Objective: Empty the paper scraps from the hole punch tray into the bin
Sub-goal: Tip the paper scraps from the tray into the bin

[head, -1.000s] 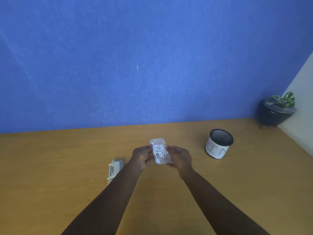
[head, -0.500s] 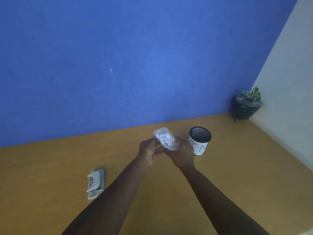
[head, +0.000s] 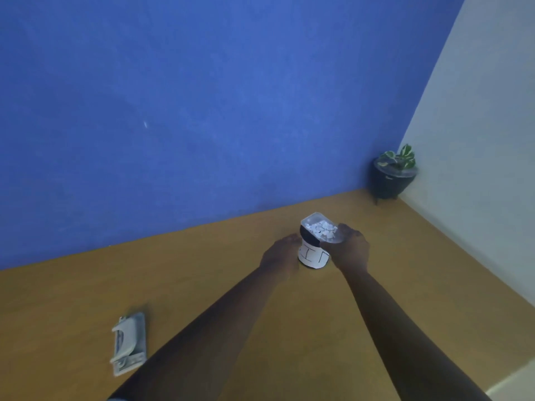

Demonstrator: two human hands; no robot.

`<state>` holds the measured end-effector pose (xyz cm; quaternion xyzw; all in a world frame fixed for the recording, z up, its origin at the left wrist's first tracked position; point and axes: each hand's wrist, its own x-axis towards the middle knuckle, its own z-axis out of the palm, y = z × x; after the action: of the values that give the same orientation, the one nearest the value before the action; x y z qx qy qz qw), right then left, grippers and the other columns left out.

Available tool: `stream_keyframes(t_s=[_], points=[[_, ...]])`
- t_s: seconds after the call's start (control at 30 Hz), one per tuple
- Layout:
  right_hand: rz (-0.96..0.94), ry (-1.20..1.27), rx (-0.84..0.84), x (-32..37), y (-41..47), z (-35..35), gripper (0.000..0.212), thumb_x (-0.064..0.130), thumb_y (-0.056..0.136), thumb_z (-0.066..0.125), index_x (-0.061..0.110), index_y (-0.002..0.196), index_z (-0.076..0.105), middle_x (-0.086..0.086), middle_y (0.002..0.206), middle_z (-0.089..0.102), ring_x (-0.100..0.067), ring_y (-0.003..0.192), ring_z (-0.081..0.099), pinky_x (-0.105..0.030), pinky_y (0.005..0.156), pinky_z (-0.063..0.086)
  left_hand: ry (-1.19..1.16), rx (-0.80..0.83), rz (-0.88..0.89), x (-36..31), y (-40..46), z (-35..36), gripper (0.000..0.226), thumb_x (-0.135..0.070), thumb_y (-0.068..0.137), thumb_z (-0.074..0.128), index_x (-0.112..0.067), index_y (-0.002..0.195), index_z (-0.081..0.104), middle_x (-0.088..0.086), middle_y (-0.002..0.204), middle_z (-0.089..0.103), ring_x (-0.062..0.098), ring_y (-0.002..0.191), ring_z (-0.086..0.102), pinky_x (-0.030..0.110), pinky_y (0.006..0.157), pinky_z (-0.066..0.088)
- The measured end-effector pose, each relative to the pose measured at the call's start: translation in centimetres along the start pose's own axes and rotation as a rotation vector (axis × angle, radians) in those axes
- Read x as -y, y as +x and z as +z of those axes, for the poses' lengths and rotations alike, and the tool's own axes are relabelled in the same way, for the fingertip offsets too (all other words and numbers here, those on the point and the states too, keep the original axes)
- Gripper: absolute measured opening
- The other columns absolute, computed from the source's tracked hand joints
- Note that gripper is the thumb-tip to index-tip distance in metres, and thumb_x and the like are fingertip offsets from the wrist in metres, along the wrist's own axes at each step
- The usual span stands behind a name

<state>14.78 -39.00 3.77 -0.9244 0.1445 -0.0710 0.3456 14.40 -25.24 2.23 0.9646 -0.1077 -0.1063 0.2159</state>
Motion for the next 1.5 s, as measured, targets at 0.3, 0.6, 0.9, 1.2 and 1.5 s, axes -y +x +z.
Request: stream_keyframes(t_s=[0.3, 0.6, 0.9, 1.2, 1.5], points=[[0.02, -0.12, 0.097, -1.4, 2.3, -0.2, 0.028, 0.014, 0.069, 0.073, 0.005, 0.091, 0.06, -0.018, 0.102, 0.067, -0.026, 0.087, 0.056, -0.015, 0.047, 0.023, 0.181, 0.086, -0.01, -0.4, 1.3, 1.4, 0.076, -0.003, 0.09, 0.048, -0.021, 0.154, 0.011, -0.005, 0.163, 0.002, 0.022, 0.141, 0.03, 0.039, 0.1, 0.045], [-0.007, -0.287, 0.179, -0.4, 4.2, -0.5, 0.044, 0.011, 0.069, 0.076, 0.001, 0.11, 0.063, -0.016, 0.115, 0.064, -0.028, 0.101, 0.059, -0.029, 0.074, 0.047, 0.169, -0.027, 0.014, -0.2, 1.7, 1.5, 0.064, 0.0, 0.086, 0.05, -0.016, 0.145, 0.031, 0.0, 0.154, 0.033, 0.025, 0.128, 0.044, 0.039, 0.091, 0.047], [-0.108, -0.433, 0.211, 0.2, 5.4, -1.0, 0.048, 0.01, 0.072, 0.073, 0.003, 0.118, 0.061, -0.015, 0.121, 0.062, -0.027, 0.114, 0.054, -0.03, 0.091, 0.046, 0.226, 0.009, 0.042, 0.1, 2.1, 2.0, 0.081, 0.004, 0.085, 0.048, -0.022, 0.153, 0.013, -0.009, 0.162, 0.007, 0.024, 0.127, 0.044, 0.035, 0.084, 0.047], [-0.218, -0.428, 0.177, -0.2, 5.8, -0.7, 0.054, 0.003, 0.074, 0.071, 0.004, 0.126, 0.056, -0.018, 0.131, 0.053, -0.029, 0.116, 0.054, -0.031, 0.094, 0.046, 0.272, 0.021, 0.05, -0.2, 2.2, 1.8, 0.077, 0.0, 0.086, 0.048, -0.019, 0.153, 0.015, -0.006, 0.163, 0.007, 0.025, 0.123, 0.048, 0.035, 0.087, 0.047], [-0.456, -0.456, 0.163, -0.5, 6.1, -0.5, 0.056, -0.003, 0.075, 0.066, 0.001, 0.128, 0.053, -0.015, 0.134, 0.054, -0.026, 0.117, 0.055, -0.028, 0.098, 0.043, 0.297, 0.034, 0.044, -0.3, 2.3, 1.7, 0.077, -0.002, 0.086, 0.049, -0.018, 0.153, 0.013, -0.005, 0.163, 0.007, 0.026, 0.123, 0.048, 0.035, 0.085, 0.046]])
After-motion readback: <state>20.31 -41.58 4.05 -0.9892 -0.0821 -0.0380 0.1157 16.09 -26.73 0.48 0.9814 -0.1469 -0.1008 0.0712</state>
